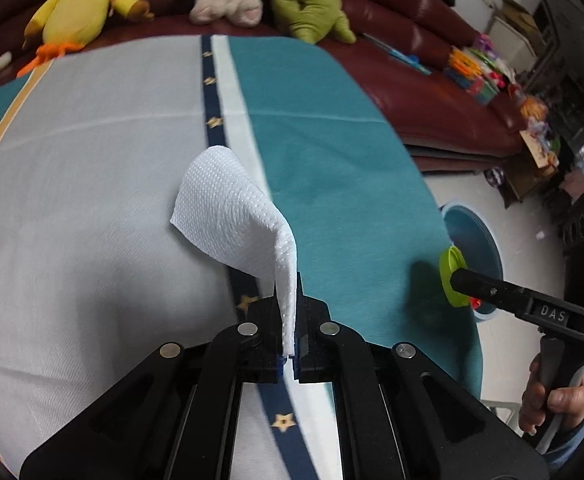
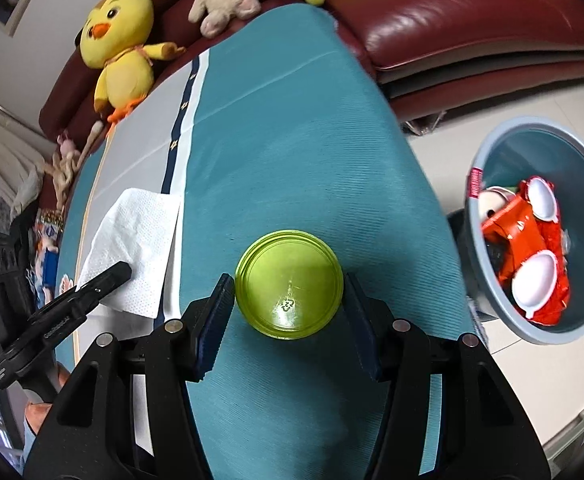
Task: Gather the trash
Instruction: 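Carry the tissue and green lid over the bin and open both tools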
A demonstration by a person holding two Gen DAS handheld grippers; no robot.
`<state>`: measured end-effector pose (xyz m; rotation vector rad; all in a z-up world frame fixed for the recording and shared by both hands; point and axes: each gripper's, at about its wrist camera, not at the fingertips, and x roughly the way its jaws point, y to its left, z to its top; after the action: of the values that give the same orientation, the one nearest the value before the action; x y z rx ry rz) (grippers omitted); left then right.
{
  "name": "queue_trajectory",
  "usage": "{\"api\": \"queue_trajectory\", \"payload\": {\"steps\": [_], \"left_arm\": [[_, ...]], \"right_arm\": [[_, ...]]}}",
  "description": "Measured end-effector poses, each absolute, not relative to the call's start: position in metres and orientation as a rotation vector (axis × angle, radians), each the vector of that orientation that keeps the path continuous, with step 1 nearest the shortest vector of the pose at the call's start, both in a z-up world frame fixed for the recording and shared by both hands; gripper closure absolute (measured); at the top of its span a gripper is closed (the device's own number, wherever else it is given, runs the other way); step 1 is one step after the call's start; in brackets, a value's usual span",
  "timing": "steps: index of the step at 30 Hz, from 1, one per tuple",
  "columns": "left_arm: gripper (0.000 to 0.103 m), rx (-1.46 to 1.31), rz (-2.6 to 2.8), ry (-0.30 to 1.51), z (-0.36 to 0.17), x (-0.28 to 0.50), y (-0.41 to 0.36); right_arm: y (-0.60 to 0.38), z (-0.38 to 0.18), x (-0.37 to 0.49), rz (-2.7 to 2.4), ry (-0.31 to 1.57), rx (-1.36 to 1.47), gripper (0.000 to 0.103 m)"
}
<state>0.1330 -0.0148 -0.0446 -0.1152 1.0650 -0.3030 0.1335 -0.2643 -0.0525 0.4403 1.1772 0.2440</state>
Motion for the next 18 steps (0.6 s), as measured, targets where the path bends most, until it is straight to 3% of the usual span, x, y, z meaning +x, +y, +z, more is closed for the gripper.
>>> {"api": "queue_trajectory", "payload": {"steps": [18], "left_arm": [[0.1, 0.042, -0.539, 1.04, -0.022, 0.141, -0.159]], "right_arm": [[-0.391, -0.031, 0.105, 0.077, 1.033, 0.58, 0.05]]}}
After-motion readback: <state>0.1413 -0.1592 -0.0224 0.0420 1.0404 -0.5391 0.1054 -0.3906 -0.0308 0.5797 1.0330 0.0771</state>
